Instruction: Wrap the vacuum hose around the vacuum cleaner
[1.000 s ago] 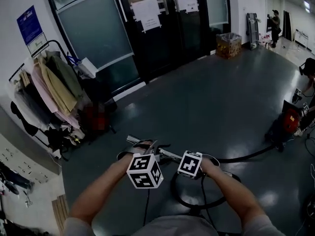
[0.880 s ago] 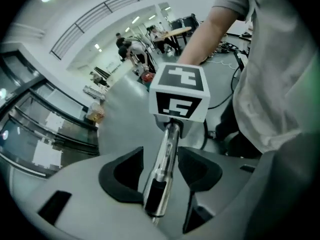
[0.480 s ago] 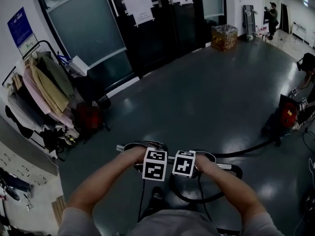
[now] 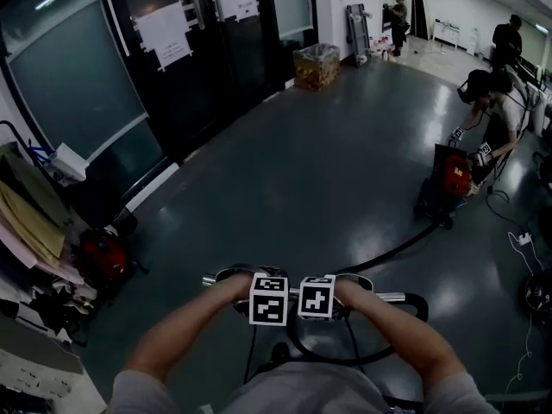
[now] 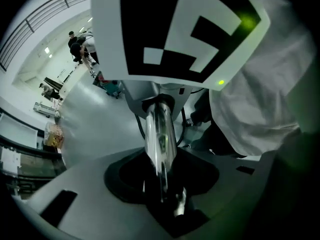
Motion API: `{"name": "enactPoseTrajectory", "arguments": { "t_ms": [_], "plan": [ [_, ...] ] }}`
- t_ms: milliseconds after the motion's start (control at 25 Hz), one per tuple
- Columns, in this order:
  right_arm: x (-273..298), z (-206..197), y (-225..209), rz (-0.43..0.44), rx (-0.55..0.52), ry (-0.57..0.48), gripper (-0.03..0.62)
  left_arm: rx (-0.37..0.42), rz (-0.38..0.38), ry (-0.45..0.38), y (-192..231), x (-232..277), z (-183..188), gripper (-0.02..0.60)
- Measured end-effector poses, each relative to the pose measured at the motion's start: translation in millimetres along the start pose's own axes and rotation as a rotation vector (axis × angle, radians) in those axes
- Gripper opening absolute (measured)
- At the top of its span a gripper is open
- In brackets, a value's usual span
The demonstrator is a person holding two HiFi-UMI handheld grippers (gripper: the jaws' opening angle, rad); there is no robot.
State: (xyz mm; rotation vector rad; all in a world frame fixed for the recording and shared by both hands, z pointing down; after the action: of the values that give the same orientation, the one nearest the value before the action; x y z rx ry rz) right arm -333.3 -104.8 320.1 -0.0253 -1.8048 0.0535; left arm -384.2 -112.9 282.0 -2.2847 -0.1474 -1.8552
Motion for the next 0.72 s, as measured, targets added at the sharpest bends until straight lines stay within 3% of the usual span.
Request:
{"name": "enactPoseTrajectory", "arguments": {
  "t_ms": [160,320,440,560,720],
  "plan": [
    [22,8,-9,0.049,0.086,0.033,0.043,0.052,-0.058,-0.043,9,16,-19,0.164],
    [37,13,-19,0.008,0.149,0.038,0.043,0.062,-0.108,-0.081,15,32,-35,0.163],
    [36,10,-28,-0.067,0.181,0.048,0.050,0.059,-0.133,-0.100,23,39,-37,0.163],
    [32,4,-36,-0.185,0.189,0.080,0.140,0.056,-0.156,-0.106,28,45,-38,0.163],
    [20,-11,-38,-0.354,0.168,0.110,0.188,0.047,-0.140,-0.112,33,50,-31,0.163]
  ]
}}
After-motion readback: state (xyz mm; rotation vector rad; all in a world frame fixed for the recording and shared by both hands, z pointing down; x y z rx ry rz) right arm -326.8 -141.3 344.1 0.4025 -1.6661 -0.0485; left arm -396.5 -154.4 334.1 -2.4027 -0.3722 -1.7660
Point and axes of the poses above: the fingertips, and each gripper's own axes: x forward along the fingers, y to its left, z out of its top, the point moved 5 cm from there along -x, backward along the fingers, and after that the axes turned 5 degrees about -x, right-handed, at the moved point
